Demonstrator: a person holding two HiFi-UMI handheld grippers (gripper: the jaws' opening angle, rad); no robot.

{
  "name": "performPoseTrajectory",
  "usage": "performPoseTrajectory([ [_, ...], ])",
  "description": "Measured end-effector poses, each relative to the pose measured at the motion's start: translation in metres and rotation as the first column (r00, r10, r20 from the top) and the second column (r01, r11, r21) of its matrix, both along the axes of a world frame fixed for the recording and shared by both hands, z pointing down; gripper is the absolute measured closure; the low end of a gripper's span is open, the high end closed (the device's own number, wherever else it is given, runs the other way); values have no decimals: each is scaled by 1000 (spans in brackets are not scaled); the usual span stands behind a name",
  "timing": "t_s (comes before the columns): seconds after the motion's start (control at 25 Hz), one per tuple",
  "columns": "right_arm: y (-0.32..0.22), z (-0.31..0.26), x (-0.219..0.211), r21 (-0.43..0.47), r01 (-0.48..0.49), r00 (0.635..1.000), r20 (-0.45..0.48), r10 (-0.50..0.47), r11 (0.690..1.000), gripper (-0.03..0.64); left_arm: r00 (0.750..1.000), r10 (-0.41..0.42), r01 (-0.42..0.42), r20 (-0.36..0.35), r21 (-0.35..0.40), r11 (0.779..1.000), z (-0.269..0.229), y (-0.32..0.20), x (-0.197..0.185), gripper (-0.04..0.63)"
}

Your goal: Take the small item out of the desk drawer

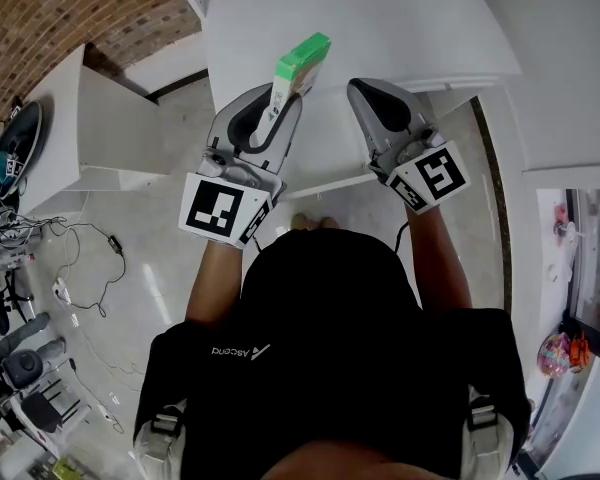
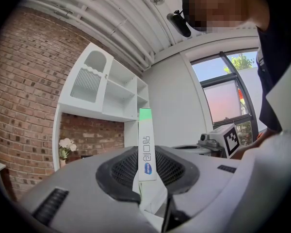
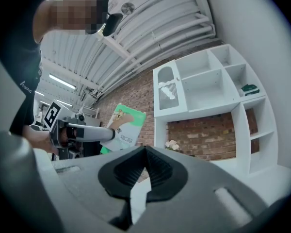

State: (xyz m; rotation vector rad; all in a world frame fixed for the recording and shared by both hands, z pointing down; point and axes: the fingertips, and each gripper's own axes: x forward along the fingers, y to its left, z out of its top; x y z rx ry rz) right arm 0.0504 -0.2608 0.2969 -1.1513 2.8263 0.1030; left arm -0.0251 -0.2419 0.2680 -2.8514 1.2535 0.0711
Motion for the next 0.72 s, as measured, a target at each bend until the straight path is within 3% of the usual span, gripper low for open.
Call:
performPoseTrajectory([
  [0.72, 0, 1, 1, -3, -11, 1000, -5, 11, 1000, 615, 1000, 19, -19, 20, -1, 1000, 2, 1, 0, 502],
])
